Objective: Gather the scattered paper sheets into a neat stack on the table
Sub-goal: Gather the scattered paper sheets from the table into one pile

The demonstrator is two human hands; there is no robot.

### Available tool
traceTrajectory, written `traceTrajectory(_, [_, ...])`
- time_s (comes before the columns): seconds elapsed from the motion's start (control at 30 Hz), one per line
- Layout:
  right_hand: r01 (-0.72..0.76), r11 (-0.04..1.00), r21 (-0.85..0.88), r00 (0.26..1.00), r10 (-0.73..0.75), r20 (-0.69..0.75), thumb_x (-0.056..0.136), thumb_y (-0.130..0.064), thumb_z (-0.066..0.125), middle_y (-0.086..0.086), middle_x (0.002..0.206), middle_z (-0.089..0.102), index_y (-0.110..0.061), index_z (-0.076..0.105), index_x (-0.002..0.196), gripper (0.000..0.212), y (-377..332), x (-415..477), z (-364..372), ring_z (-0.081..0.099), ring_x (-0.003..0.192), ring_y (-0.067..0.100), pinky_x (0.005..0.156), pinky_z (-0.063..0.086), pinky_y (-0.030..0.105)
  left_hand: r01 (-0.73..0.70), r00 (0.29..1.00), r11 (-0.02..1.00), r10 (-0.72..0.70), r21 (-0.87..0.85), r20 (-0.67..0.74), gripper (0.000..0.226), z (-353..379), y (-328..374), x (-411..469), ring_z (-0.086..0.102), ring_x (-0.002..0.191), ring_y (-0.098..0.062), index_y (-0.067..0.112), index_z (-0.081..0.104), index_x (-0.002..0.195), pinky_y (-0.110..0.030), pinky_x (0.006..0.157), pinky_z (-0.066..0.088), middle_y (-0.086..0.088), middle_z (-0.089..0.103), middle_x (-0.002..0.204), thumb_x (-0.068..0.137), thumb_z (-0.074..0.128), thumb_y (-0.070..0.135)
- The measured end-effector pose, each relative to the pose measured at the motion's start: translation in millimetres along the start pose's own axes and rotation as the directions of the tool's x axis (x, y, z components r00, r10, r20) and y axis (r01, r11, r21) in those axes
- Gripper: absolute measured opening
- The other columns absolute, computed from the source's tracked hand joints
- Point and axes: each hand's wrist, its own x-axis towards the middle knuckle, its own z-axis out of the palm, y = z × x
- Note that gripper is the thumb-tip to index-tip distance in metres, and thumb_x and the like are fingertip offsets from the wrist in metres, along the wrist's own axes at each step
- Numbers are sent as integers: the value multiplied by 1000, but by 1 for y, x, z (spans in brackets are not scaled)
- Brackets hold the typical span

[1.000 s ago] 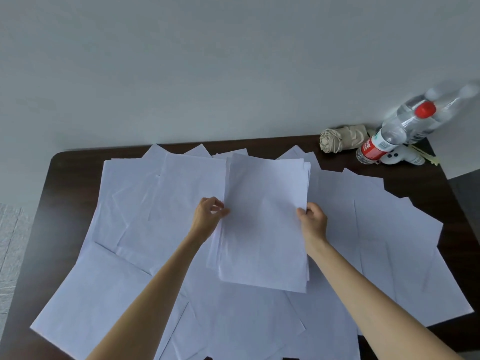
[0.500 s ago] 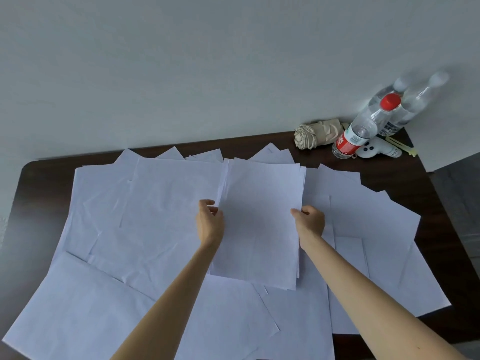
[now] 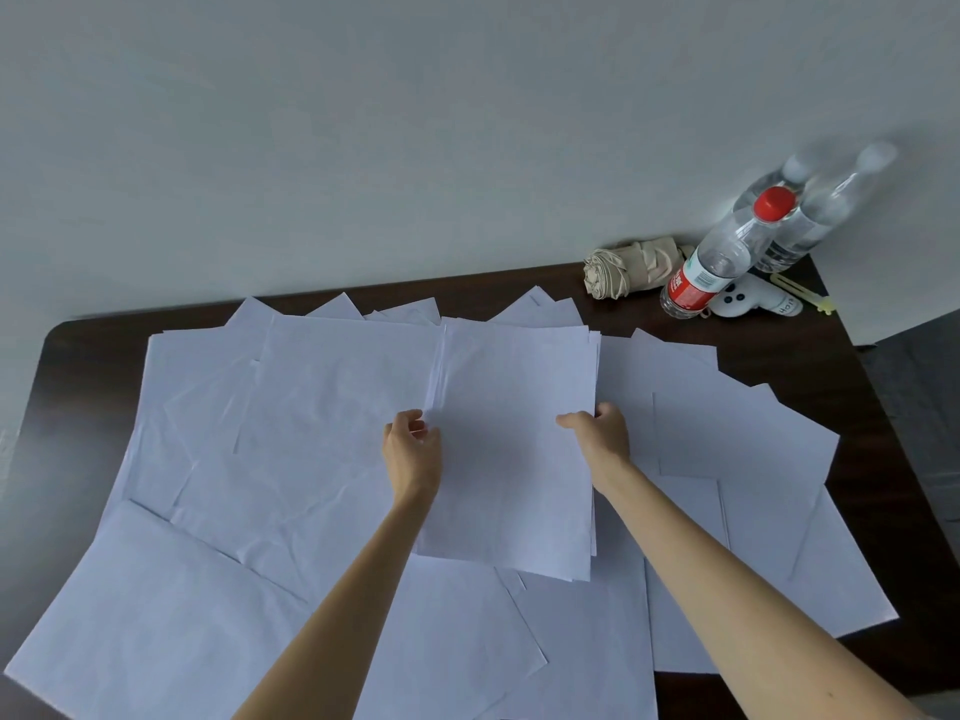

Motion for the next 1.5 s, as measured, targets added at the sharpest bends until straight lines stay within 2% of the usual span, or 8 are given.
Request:
traceTrajectory(0.2, [-55,996,65,995,50,85,76,-9,70,7,88,63,-2,62,94,21,-2,4,2,59,83,27,74,46,31,109,990,994,-109,-1,89,45,-2,4,5,63,99,-25,14,52,126,-38,83,52,-4,67,102,86,70,24])
traceTrajectory(0.37, [171,985,17,974,-172,150,88,-1,51,-2,90,68,-15,65,97,22,-3,-5,-2,62,81,19,73,49,29,98,980,995,-96,-5,175,45,-6,6,7,62,97,-23,12,56,123,-37,88,51,-3,64,97,84,74,26])
traceTrajectory(0.53, [242,964,114,959,-255,124,89,4,46,-3,93,68,-15,65,100,29,-11,-6,-16,60,82,17,68,48,25,81,969,995,-63,-67,241,47,-11,8,8,53,117,-24,16,60,119,-41,103,46,-8,57,121,79,79,29])
traceTrajectory(0.7, [251,952,175,952,-276,136,90,2,49,-2,94,67,-23,65,91,30,-25,-4,-32,59,87,18,77,46,29,127,919,950,-4,-285,395,45,-23,37,-6,64,95,-12,13,55,121,-16,73,45,-3,67,111,83,77,18])
traceTrajectory(0.9, [182,958,222,944,-233,232,89,-5,57,7,111,71,-19,69,107,26,-43,4,-48,65,106,29,97,50,45,269,772,870,62,-414,633,35,-39,63,-14,68,109,-28,7,66,120,-42,97,53,-11,71,118,89,68,24])
traceTrajectory(1.17, [209,933,294,918,-291,269,88,-2,62,4,108,72,-19,69,104,24,-54,-3,-42,68,97,21,86,54,34,266,741,876,80,-401,667,21,-33,79,-22,72,95,-21,11,68,111,-31,78,60,-10,74,110,91,66,17])
traceTrajectory(1.33, [295,918,266,932,-338,134,91,-1,58,4,108,69,-17,66,108,25,-52,4,-48,64,98,21,89,51,36,-26,709,998,56,-53,703,33,-45,61,-5,70,99,-24,14,66,114,-31,81,59,-8,72,111,84,76,22])
traceTrajectory(1.5, [290,926,240,936,-327,129,92,-2,56,2,107,68,-15,64,115,27,-45,6,-49,64,95,19,82,52,31,-348,642,874,-43,340,766,39,-67,20,8,72,87,-15,21,69,94,-39,89,56,2,76,87,59,85,27])
